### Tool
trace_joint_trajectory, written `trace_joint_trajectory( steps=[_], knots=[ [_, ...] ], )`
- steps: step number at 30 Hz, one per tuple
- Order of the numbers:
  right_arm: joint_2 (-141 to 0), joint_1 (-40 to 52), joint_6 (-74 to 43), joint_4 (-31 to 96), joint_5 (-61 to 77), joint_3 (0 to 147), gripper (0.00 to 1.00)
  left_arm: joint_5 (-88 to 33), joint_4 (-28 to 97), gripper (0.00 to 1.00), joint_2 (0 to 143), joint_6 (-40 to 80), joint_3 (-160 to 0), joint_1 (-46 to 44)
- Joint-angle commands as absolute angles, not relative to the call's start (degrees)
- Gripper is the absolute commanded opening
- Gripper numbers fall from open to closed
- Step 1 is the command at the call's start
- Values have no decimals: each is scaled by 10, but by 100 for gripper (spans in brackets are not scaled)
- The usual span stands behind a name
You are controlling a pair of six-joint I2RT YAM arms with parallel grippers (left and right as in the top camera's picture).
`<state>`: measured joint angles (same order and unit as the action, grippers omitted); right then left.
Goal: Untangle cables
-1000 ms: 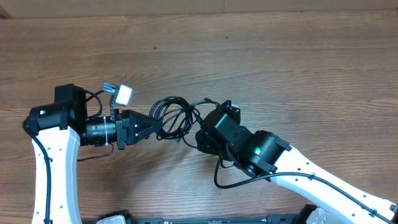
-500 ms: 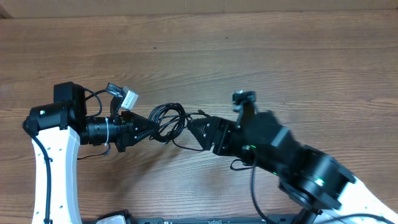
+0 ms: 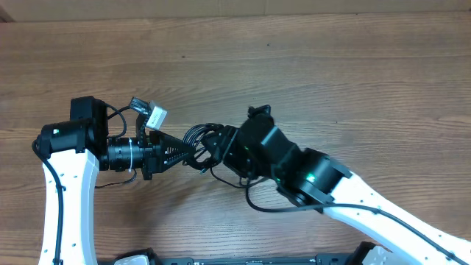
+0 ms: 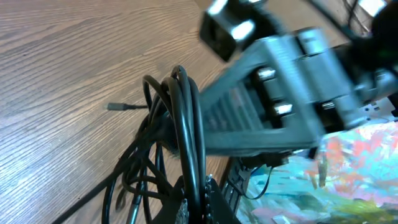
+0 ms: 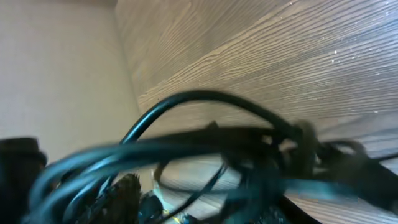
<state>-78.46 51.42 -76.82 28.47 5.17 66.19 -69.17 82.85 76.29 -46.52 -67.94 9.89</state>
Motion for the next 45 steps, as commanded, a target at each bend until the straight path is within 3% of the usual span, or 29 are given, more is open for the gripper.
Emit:
trace_joint_trajectory(
  steps=[1,4,5,13,22,26,31,33,37,41,45],
  knots=[
    [-803,514,-793,267,48,664,50,-748,843,4,756,-508,-685,88],
    [-812,512,-790,278,48,664,8,-745,857,4,756,-532,-685,85],
    [-812,512,-790,291,44,664,4,-740,856,4,756,-532,-685,85],
    [-761,512,-681,385,32,665,4,-610,783,5,756,-469,-685,100],
    [-571,513,-500,396,48,665,4,-373,627,4,756,-91,-685,101],
    [-502,513,-494,429,48,665,4,-350,582,4,756,34,-685,101],
    [-474,513,-490,498,4,664,4,-388,549,5,756,101,-685,101],
    [-479,513,-490,531,-18,663,13,-428,541,4,756,100,-685,101],
    [-505,513,-491,557,-27,660,52,-555,532,5,756,32,-685,101],
    [-546,513,-495,549,-27,660,65,-684,538,4,756,-60,-685,101],
    [-606,513,-499,546,-20,660,67,-686,542,4,756,-62,-685,101]
  ],
)
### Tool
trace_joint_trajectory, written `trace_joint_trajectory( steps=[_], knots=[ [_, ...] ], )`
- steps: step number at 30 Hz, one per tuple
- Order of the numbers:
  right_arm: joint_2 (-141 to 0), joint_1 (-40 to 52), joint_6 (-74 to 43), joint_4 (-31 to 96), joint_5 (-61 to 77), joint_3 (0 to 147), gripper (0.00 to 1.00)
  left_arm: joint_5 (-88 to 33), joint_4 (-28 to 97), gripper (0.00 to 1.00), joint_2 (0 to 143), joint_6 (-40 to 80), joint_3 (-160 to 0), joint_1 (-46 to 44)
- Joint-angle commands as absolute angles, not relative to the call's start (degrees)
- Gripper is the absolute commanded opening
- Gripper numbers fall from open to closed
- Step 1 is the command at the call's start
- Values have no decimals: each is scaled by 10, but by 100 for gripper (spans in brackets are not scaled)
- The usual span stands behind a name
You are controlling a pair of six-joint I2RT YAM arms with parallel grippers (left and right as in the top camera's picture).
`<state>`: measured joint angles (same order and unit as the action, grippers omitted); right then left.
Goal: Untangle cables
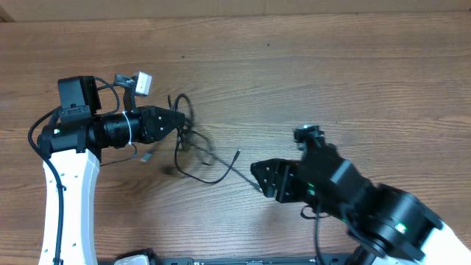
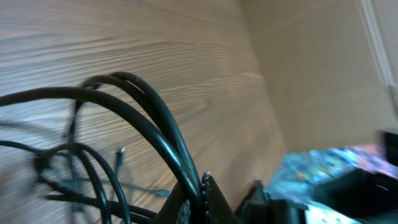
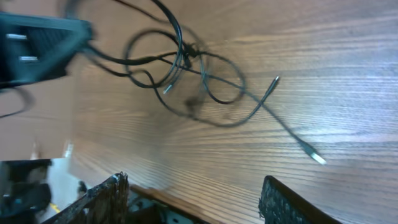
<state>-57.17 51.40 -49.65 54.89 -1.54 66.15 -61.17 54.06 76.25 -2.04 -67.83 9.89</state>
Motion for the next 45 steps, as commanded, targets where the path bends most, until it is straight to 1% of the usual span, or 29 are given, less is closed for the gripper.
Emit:
trace_joint_trajectory(
  steps=[1,8,10,12,13,15,16,17,20,21,23,26,29,30,33,37,40,42,45],
  knots=[
    [-619,513,-499,546,-18,660,66,-684,543,4,756,-62,-685,101],
    [-684,513,-533,548,2,660,67,-680,553,4,756,-59,-685,101],
    [-695,513,-557,548,1,660,73,-681,553,5,756,-44,-685,101],
    [-706,513,-586,541,1,660,84,-709,557,5,756,-37,-685,101],
    [-710,513,-594,536,1,660,85,-727,557,4,756,-36,-685,101],
    [-718,513,-603,525,1,660,84,-769,556,5,756,-36,-685,101],
    [-721,512,-610,520,0,660,80,-787,556,5,756,-36,-685,101],
    [-725,512,-633,517,-2,660,80,-810,556,4,756,-36,-685,101],
    [-728,512,-733,517,-15,660,80,-852,557,4,756,-1,-685,101],
    [-728,512,-768,515,-20,660,83,-857,557,5,756,20,-685,101],
    [-728,511,-803,503,-23,660,85,-856,556,4,756,47,-685,101],
    [-728,506,-809,458,-23,660,86,-857,557,4,756,48,-685,101],
    [-728,500,-810,432,-25,660,86,-887,556,4,756,48,-685,101],
    [-728,496,-810,427,-26,660,86,-906,556,4,756,48,-685,101],
    [-737,491,-810,411,-24,660,82,-906,557,4,756,60,-685,100],
    [-758,491,-810,376,-13,660,81,-906,557,4,756,61,-685,100],
    [-782,491,-810,350,6,660,75,-906,556,5,756,65,-685,100],
    [-806,491,-823,342,20,660,68,-906,556,4,756,65,-685,100],
    [-845,491,-846,337,53,660,66,-906,556,5,756,65,-685,100]
  ],
)
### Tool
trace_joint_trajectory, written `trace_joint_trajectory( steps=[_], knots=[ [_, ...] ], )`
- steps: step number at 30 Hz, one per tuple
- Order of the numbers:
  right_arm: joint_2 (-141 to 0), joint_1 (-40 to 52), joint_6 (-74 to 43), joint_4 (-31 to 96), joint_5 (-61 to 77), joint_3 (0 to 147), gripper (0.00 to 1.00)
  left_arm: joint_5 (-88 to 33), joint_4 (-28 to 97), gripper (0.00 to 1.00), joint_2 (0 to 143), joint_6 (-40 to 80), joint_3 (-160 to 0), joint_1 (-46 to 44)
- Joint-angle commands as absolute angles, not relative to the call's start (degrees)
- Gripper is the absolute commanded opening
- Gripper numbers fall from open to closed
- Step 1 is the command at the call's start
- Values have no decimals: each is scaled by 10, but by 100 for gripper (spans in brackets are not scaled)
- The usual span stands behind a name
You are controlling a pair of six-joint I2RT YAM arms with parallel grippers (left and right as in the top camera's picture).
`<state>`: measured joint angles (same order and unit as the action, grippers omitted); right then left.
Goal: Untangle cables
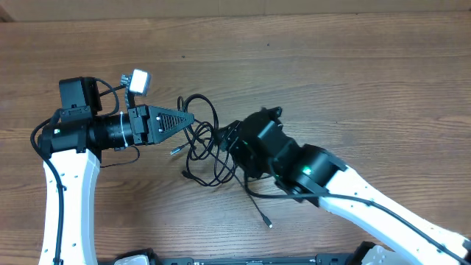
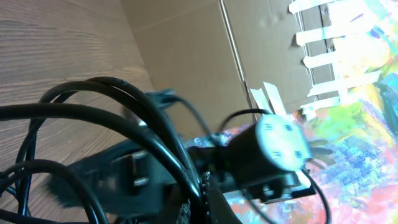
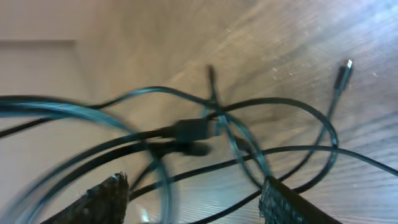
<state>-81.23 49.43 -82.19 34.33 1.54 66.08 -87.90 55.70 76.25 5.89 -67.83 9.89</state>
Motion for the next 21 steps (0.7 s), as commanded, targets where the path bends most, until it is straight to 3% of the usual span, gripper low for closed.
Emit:
trace_joint_trajectory(
  steps=[1,8,12,18,21],
  knots=[
    [-856,491,-846,332,66,660,66,-906,556,5,756,65,-685,100],
    [-907,491,-831,330,116,660,65,-906,554,4,756,64,-685,100],
    [-907,491,-765,370,101,660,39,-905,548,4,756,64,-685,101],
    [-907,481,-764,523,5,660,4,-861,508,5,756,64,-685,101],
    [-907,477,-761,562,-15,660,4,-720,507,4,756,65,-685,101]
  ],
)
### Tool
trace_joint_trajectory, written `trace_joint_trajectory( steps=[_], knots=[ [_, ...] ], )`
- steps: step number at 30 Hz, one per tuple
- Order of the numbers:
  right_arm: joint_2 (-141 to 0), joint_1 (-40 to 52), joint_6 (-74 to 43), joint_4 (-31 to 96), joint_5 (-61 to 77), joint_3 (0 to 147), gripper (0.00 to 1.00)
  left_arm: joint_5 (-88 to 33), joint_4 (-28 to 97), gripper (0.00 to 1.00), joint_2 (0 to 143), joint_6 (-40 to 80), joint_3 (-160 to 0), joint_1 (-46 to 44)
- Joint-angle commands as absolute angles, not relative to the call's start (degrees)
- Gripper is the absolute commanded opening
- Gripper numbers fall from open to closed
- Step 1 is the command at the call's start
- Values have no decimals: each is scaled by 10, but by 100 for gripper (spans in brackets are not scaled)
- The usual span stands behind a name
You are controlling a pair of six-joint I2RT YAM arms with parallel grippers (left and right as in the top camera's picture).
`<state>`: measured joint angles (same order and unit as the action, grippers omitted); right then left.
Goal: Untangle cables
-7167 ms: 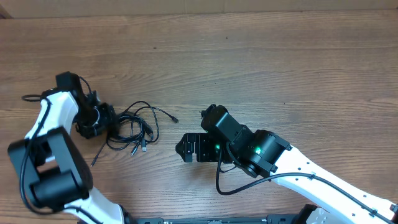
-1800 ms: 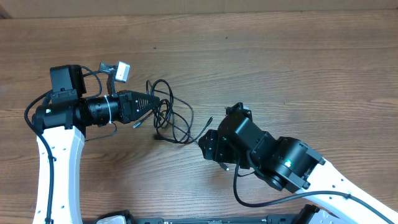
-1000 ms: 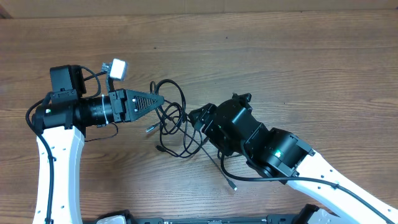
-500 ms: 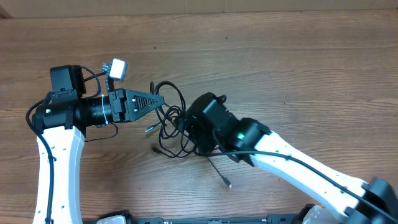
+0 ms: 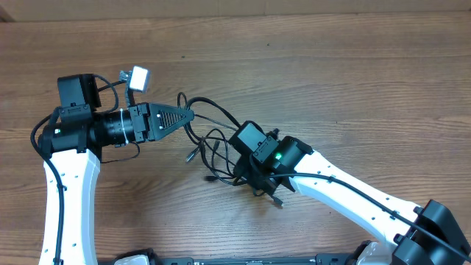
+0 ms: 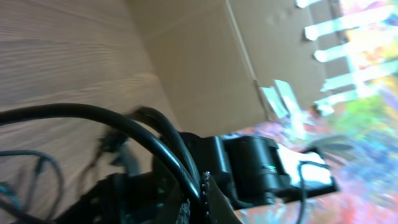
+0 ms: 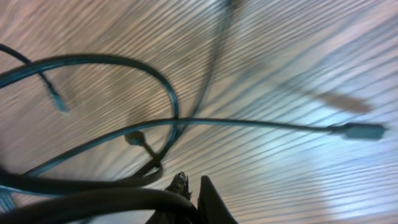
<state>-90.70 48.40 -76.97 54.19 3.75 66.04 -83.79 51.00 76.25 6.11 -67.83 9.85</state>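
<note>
A tangle of black cables [image 5: 213,147] lies mid-table in the overhead view. My left gripper [image 5: 190,115] points right from the left side and is shut on thick cable strands [image 6: 124,121] that arch out of its jaws [image 6: 196,190]. My right gripper [image 5: 250,180] reaches down into the lower right of the tangle. In the right wrist view it [image 7: 194,186] is shut on a thick black cable low over the wood. A thin cable with a plug end [image 7: 359,130] stretches across the table ahead of it.
The wooden table [image 5: 353,81] stretches wide to the right and back. A cardboard wall [image 6: 199,68] stands behind it. The right arm's forearm [image 5: 346,195] crosses the lower right. A loose plug [image 5: 278,202] lies just below the right gripper.
The right gripper was open at the tangle's right side; now it is lower on the table and shut on a cable. The left gripper still holds its strands in nearly the same place.
First both grippers met at the bundle mid-table. Then the left one held the cables at the left while the right one stood open far to the right. The right one was back at the tangle, open, and is now shut on a cable.
</note>
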Motion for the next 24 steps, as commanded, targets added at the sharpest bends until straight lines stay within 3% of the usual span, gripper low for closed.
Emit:
trace_joint_trajectory(
  steps=[1,11,19,24],
  knots=[
    [-906,476,-753,565,-15,660,4,-665,514,4,756,65,-685,100],
    [-851,412,-701,625,-111,661,4,-169,620,4,756,186,-685,93],
    [-814,285,-706,704,-128,661,4,-86,647,6,756,289,-662,93],
    [-814,252,-671,715,-106,661,20,-86,624,21,756,319,-630,93]
  ],
)
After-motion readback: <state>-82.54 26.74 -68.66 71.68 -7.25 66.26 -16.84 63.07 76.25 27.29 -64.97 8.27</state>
